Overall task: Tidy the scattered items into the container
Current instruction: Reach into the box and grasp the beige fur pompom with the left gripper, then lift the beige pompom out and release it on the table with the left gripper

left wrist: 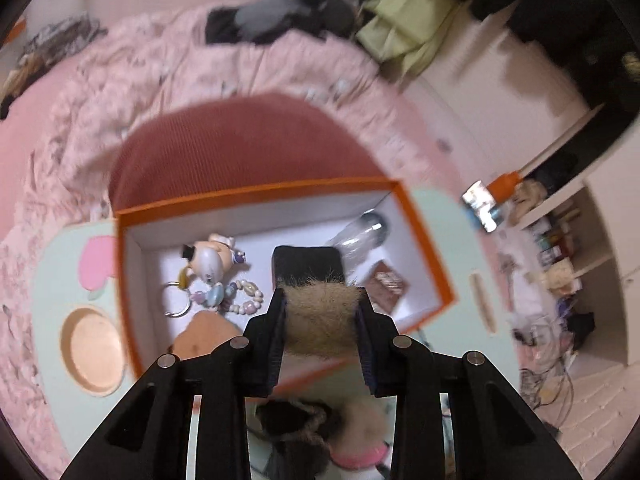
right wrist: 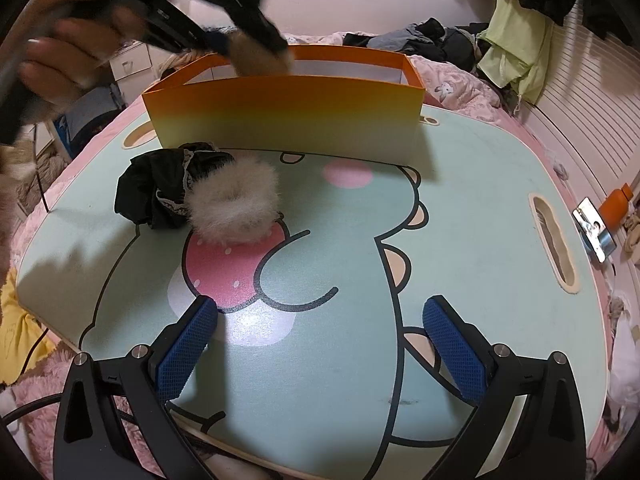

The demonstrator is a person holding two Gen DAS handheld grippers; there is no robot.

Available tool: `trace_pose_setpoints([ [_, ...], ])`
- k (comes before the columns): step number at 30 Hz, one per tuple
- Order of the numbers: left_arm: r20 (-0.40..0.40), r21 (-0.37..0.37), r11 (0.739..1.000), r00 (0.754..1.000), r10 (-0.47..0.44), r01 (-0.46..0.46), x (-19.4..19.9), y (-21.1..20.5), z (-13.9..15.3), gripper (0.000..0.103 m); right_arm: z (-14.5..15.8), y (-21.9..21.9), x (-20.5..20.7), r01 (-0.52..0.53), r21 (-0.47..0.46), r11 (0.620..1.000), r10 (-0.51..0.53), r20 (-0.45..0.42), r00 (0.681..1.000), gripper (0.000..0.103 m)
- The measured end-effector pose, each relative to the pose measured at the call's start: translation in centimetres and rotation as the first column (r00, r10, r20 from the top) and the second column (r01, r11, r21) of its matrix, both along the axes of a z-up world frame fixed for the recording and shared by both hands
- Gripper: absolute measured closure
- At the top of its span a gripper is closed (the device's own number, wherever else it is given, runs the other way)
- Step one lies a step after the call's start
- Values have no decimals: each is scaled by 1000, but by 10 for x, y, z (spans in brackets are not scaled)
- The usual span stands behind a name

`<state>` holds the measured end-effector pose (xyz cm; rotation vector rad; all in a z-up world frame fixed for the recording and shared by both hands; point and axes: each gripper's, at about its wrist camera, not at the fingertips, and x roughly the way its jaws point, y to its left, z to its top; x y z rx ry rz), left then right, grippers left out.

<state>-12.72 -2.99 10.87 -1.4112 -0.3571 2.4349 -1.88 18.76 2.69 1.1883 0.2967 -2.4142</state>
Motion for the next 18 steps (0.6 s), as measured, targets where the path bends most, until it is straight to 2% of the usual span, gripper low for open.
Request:
trace_pose_setpoints([
  [4, -63, 20, 1000, 998, 7, -5, 42, -21, 6, 73, 0, 0, 0, 0, 1, 1000, 0, 0, 1000, 1],
  [9, -33, 38, 998, 998, 49, -47, 75, -39, -32, 73, 0, 0, -1, 0, 1, 1000, 0, 0, 1000, 1],
  [15, -26, 2, 995, 995, 100, -100, 81, -40, -73, 73, 0, 1, -1, -1, 0, 1000, 1, -1, 1000, 1],
  [18, -50, 38, 991, 990, 133, -132, 86, -41, -84, 70, 0, 0, -1, -1, 0, 1000, 1, -1, 1000, 1],
])
